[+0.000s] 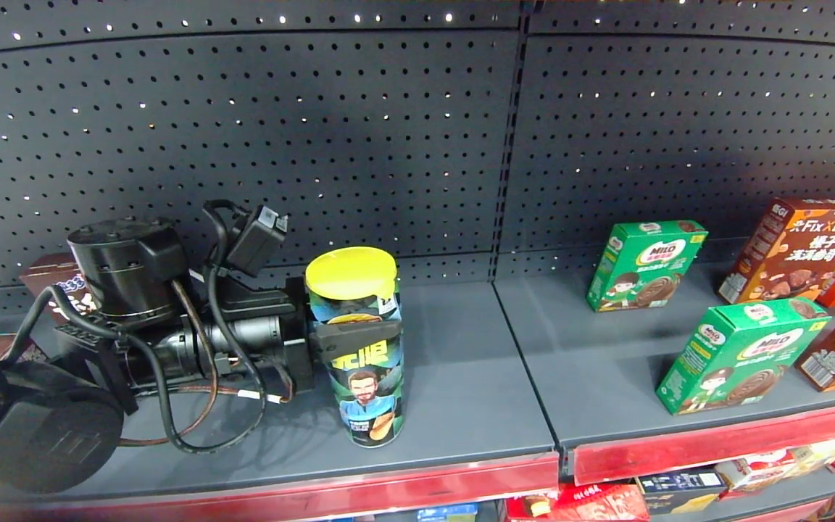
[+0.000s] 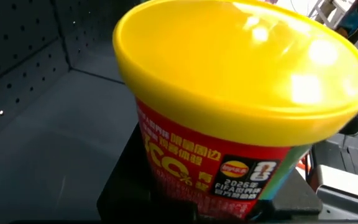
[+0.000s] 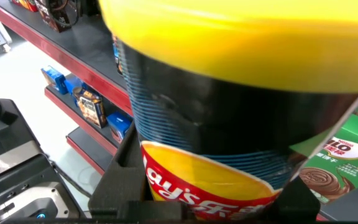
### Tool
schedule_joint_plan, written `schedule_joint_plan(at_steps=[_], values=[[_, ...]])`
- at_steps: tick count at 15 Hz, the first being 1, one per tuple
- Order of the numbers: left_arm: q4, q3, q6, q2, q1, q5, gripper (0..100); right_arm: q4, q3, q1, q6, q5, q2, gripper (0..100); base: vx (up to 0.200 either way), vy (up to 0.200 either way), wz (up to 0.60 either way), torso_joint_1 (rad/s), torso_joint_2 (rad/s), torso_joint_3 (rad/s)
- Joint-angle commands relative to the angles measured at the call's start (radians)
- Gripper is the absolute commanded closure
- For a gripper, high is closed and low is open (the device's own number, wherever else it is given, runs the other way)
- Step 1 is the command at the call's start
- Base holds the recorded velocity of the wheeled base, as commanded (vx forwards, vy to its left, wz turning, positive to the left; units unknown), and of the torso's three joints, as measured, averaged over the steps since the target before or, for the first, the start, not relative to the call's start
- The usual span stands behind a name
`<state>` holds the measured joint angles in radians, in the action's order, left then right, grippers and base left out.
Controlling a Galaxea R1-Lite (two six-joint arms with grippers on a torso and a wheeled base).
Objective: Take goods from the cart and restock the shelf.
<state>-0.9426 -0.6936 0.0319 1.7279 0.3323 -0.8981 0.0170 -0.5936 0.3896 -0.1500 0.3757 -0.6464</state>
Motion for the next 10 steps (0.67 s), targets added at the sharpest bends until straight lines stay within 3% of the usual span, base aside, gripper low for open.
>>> schedule_joint_plan(at_steps=[1,10], values=[[0.001,0.013,-0.001,-0.005,0.002,0.001,0,0.0,0.0,0.0,0.0,0.0,0.001,100,0.0,0.0,0.0,0.0,0.0,0.0],[0.002,0.011,0.003,-0.088,-0.001,0.001,0,0.0,0.009,0.0,0.0,0.0,0.002,100,0.0,0.0,0.0,0.0,0.0,0.0]])
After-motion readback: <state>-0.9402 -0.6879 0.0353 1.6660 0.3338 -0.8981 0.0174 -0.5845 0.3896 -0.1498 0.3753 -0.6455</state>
